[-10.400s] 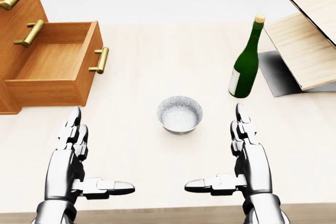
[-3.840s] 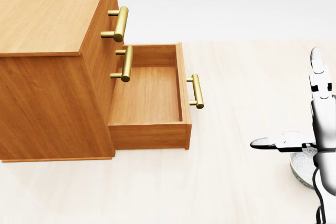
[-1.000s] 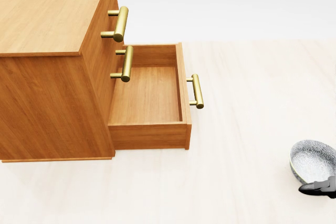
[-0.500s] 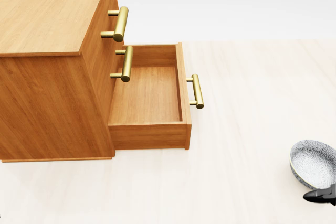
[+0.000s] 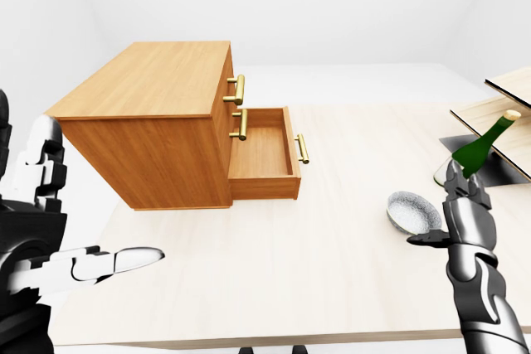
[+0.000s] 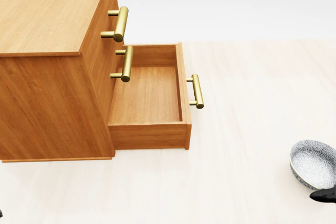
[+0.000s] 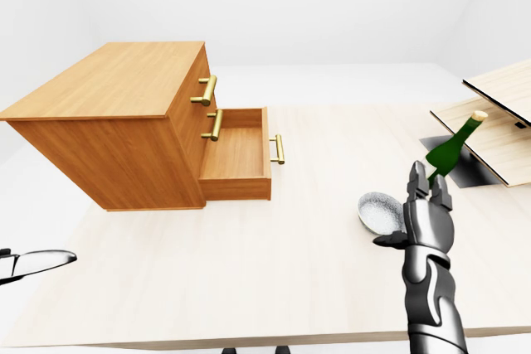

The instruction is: Put the bowl on top of the cabinet.

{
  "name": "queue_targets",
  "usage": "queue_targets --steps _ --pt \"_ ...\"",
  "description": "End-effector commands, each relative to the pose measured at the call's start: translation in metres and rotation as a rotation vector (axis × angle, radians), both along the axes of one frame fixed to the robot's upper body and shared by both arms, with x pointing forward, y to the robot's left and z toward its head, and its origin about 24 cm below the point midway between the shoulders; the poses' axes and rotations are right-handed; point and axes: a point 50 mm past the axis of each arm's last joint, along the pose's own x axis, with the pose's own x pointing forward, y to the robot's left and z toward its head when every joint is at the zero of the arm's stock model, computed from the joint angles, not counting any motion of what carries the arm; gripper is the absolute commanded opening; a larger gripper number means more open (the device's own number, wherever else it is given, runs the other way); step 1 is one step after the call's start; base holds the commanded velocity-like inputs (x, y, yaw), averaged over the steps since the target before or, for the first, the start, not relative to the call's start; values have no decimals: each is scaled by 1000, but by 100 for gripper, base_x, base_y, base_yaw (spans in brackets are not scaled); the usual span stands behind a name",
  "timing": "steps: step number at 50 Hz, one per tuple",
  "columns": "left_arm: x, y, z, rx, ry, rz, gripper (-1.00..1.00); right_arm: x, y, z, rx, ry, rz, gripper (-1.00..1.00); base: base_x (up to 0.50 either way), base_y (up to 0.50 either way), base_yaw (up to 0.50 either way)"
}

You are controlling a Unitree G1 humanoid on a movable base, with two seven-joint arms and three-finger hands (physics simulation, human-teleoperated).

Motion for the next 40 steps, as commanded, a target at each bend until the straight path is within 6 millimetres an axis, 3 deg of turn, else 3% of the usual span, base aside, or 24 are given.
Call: queue_targets --steps 1,33,37,40 --pt "1 -1 1 -3 -8 -4 100 1 1 -3 -83 -8 -17 100 0 0 0" --pt "2 -1 5 -6 -16 -13 100 3 13 -12 -82 3 14 100 0 0 0" --pt "0 -2 -2 0 -4 -4 100 4 13 -14 -87 5 13 100 0 0 0" --pt "2 -1 5 -4 -11 -11 100 6 14 -15 -97 7 13 100 0 0 0"
